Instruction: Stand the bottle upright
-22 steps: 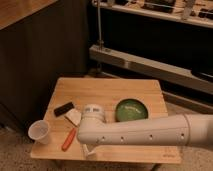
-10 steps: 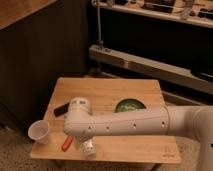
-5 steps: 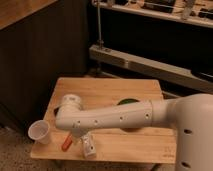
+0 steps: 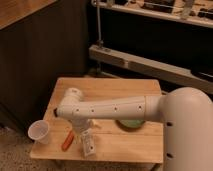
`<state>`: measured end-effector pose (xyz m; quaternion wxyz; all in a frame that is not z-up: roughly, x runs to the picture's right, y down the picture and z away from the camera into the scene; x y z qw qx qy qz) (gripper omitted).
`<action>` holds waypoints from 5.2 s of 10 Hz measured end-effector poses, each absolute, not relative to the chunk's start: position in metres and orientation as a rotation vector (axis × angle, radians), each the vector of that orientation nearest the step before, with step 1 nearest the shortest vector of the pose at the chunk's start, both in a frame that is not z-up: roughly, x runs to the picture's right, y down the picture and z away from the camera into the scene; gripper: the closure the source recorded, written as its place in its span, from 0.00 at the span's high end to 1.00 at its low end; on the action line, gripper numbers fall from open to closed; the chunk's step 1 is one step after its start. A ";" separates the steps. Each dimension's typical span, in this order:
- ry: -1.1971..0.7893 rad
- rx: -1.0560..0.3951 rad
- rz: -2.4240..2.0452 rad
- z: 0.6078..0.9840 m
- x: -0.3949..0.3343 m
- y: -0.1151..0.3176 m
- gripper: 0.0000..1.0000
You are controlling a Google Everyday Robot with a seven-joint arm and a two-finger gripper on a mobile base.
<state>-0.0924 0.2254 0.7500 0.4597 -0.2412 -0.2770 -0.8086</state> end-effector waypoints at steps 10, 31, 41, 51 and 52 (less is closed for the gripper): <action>-0.759 -0.503 -1.979 0.779 -0.082 0.243 0.77; -0.740 -0.467 -2.061 0.814 -0.113 0.223 0.40; -0.672 -0.549 -2.261 0.749 -0.094 0.200 0.00; -0.572 0.017 -2.083 0.738 -0.072 0.202 0.00; -0.568 0.045 -2.066 0.739 -0.070 0.200 0.00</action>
